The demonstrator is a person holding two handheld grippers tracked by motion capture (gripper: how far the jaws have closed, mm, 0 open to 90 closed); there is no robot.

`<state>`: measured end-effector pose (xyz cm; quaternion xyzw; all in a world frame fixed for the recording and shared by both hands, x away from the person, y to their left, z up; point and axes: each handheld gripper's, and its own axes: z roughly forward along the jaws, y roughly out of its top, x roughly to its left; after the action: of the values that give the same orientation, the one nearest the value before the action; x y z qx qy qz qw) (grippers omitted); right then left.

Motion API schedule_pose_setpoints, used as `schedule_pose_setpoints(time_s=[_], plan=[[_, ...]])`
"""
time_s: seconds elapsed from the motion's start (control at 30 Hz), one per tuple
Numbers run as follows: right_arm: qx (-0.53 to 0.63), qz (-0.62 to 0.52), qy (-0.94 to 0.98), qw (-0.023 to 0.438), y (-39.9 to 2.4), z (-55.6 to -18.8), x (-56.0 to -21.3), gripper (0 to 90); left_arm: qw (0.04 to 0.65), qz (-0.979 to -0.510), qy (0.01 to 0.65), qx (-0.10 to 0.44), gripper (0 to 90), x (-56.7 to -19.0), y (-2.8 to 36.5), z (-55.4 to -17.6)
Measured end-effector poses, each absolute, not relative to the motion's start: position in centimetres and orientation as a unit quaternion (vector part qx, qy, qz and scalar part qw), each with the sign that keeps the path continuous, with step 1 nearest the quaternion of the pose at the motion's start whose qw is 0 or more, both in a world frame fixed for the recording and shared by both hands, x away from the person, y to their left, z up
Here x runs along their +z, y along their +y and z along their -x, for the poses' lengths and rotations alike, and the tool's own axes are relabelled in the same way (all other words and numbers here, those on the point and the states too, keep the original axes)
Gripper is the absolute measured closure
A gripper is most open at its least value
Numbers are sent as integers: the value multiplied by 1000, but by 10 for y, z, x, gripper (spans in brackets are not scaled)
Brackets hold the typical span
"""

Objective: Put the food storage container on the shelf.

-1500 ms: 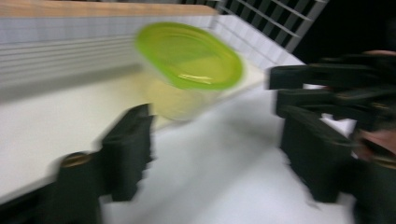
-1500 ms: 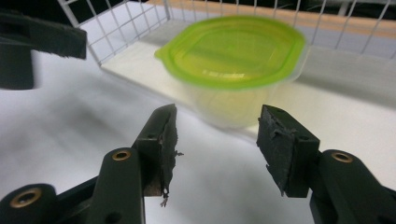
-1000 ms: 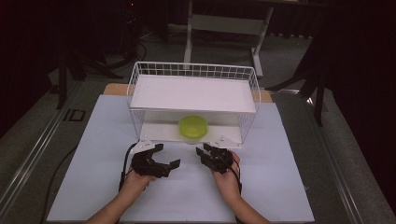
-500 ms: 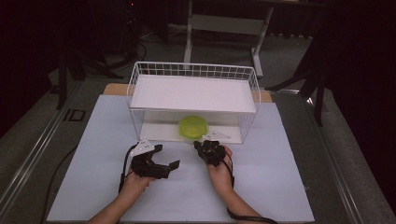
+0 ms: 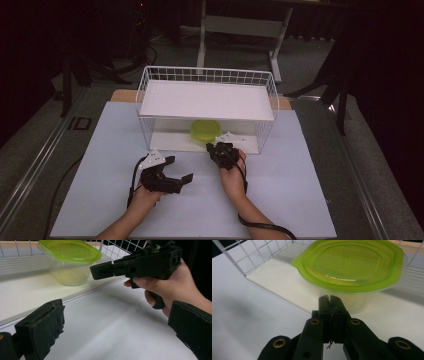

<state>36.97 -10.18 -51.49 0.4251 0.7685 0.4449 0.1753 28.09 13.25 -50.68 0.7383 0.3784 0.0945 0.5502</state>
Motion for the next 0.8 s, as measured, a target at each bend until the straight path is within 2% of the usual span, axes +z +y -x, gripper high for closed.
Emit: schedule_pose_setpoints(time_s=[0.47, 0.8], plan=[[434, -439, 766, 180, -97, -386, -516, 868, 557, -736, 373, 96, 15, -505, 133, -280], [437, -412, 780, 174, -106, -359, -509, 833, 565, -733, 365, 97, 15, -504, 132, -280]])
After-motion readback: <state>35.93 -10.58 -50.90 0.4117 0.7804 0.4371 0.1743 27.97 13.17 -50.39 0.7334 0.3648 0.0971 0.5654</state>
